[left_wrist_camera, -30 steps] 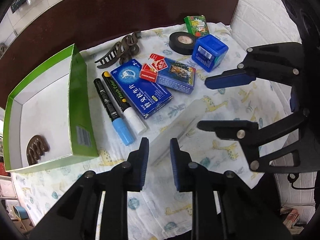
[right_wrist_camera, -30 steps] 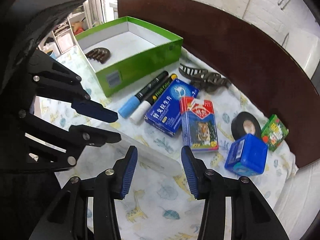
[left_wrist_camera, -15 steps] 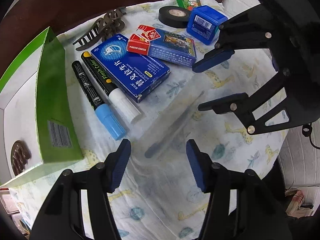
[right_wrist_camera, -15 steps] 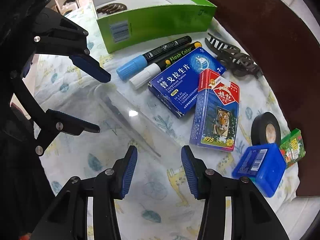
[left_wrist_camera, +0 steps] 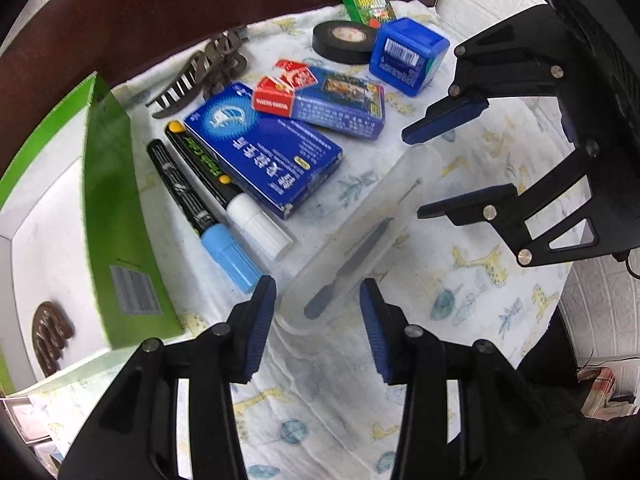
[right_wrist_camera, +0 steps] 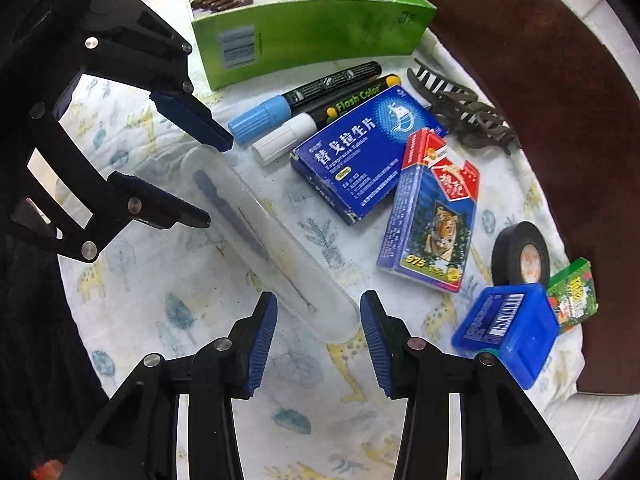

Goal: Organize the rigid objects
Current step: 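Lift the tube with the right tool and carry it into the green box, then open the right tool to release the tube and withdraw, then grasp the blue-capped black marker with the left tool while the right tool grasps the yellow-capped marker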

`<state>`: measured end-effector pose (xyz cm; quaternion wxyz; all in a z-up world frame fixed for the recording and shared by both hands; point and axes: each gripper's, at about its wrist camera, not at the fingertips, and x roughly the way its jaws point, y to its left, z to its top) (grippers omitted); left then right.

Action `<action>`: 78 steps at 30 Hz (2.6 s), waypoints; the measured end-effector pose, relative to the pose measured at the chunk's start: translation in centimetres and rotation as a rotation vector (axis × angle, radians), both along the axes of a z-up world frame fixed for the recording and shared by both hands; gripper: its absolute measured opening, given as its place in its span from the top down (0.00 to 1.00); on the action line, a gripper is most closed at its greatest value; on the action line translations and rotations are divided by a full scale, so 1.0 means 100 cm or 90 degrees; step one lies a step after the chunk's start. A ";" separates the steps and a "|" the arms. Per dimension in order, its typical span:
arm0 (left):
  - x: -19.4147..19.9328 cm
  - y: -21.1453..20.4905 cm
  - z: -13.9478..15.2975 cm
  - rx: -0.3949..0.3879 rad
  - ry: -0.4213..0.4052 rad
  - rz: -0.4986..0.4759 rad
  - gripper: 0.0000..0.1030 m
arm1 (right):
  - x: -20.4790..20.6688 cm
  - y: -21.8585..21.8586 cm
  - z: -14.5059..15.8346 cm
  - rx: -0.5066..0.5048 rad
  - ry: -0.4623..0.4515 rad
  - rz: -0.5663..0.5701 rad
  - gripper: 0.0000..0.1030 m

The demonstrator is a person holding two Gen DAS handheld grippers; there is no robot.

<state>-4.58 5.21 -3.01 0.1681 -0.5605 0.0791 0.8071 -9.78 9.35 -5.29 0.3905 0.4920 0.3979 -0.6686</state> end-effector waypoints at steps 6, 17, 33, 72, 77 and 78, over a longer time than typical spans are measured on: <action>0.002 -0.023 0.031 -0.021 0.052 0.007 0.59 | -0.003 -0.011 0.028 -0.015 0.047 0.006 0.56; 0.009 -0.106 0.073 -0.079 0.117 0.069 0.59 | -0.012 -0.107 0.088 -0.059 0.128 0.061 0.56; -0.008 -0.234 0.012 -0.032 0.000 0.163 0.58 | -0.044 -0.254 0.043 -0.029 0.061 0.120 0.56; -0.025 -0.040 -0.003 0.040 -0.032 0.304 0.80 | 0.010 0.000 0.016 -0.373 -0.072 -0.474 0.82; -0.040 -0.044 -0.013 0.048 -0.047 0.327 0.72 | 0.013 -0.012 0.013 -0.365 -0.047 -0.465 0.82; -0.043 -0.046 -0.016 0.054 -0.051 0.332 0.72 | 0.013 -0.015 0.012 -0.363 -0.043 -0.466 0.82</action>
